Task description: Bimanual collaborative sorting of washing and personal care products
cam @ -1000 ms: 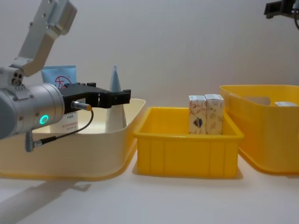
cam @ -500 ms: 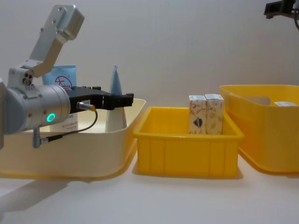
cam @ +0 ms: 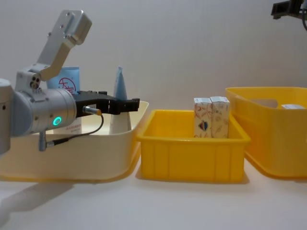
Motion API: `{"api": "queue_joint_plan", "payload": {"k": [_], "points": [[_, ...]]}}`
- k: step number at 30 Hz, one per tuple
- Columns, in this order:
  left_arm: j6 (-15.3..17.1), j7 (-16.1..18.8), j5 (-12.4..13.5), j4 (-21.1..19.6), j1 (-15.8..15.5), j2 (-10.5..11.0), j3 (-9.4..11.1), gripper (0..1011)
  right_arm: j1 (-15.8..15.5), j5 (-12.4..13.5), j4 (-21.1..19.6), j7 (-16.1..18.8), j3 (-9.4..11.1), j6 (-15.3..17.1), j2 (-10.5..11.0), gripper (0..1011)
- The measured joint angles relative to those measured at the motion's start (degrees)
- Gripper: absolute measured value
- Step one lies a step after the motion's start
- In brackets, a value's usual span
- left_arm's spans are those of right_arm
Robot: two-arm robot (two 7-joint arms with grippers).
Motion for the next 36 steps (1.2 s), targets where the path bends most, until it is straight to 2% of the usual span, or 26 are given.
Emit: {"api": "queue_joint_plan", "payload": {"k": [6,13,14,15,16,17,29,36], "points": [[-0.1,-0.2,0.1,0.7,-0.4,-0.2,0.1,996,0.0,0.0,0.0,0.0,0.0,0.0,0.0,1001],[-0.2,-0.4,0.2,1.3,-0.7,-0.4,0.1,813,0.0,0.0,0.0,0.0,0.0,0.0,0.0,1001],[-0.2,-0.4,0.2,1.3,-0.8,-0.4,0.1,813,0.0,0.0,0.0,0.0,0.0,0.0,0.0,1001],[-0.2,-0.4,0.2,1.4,-0.8,-0.4,0.1,755,0.0,0.0,0.0,0.0,0.0,0.0,0.0,1001],[-0.2,-0.4,0.2,1.4,-0.8,-0.4,0.1,755,0.0,0.0,0.0,0.0,0.0,0.0,0.0,1001],[-0.2,-0.5,0.2,1.5,-0.8,-0.4,0.1,700,0.0,0.0,0.0,0.0,0.0,0.0,0.0,1001],[-0.3,-0.5,0.3,1.8,-1.0,-0.5,0.2,318,0.0,0.0,0.0,0.0,0.0,0.0,0.0,1001],[-0.3,-0.6,0.3,1.9,-1.1,-0.5,0.2,261,0.0,0.0,0.0,0.0,0.0,0.0,0.0,1001]]}}
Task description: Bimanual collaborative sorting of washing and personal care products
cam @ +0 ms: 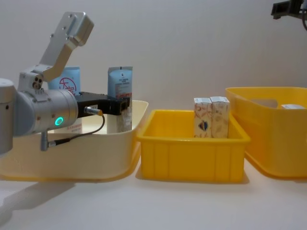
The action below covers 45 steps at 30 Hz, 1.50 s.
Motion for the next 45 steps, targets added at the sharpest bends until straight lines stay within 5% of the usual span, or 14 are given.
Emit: {"api": "queue_joint_plan", "payload": {"k": [30,45], "points": [[0.0,0.1,0.1,-0.1,0.1,0.0,0.0,260,0.0,0.0,0.0,0.0,0.0,0.0,0.0,1001],[1.6,2.5,1.9,-3.9,1.6,-0.6,0.1,260,0.0,0.0,0.0,0.0,0.0,0.0,0.0,1001]]}}
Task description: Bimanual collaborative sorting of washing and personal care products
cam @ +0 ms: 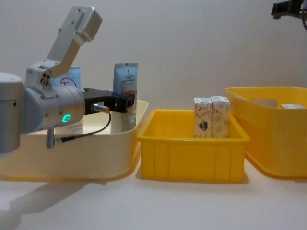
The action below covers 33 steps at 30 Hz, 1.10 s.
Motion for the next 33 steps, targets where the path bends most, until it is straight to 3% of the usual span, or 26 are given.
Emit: {"api": "queue_joint_plan", "payload": {"k": [22,33], "points": [[3.6,2.7,3.5,-5.8,0.5,-0.1,0.4,260,0.0,0.0,0.0,0.0,0.0,0.0,0.0,1001],[2.1,1.3,3.0,-6.6,0.1,-0.2,-0.6,260,0.0,0.0,0.0,0.0,0.0,0.0,0.0,1001]]}}
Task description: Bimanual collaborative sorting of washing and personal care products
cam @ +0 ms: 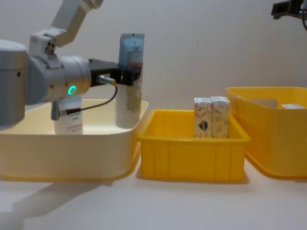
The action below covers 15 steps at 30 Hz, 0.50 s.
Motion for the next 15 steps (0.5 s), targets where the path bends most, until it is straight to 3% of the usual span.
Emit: {"api": "queue_joint_plan", "payload": {"k": [8,15], "points": [[-5.0,-4.1,-2.8,1.9,-1.3,-0.7,-1.8,260,0.0,0.0,0.0,0.0,0.0,0.0,0.0,1001],[-10.6,-10.2,-6.8,5.6,-4.4,-1.6,-3.4,260,0.0,0.0,0.0,0.1,-0.1,-0.1,0.1,1001]]}}
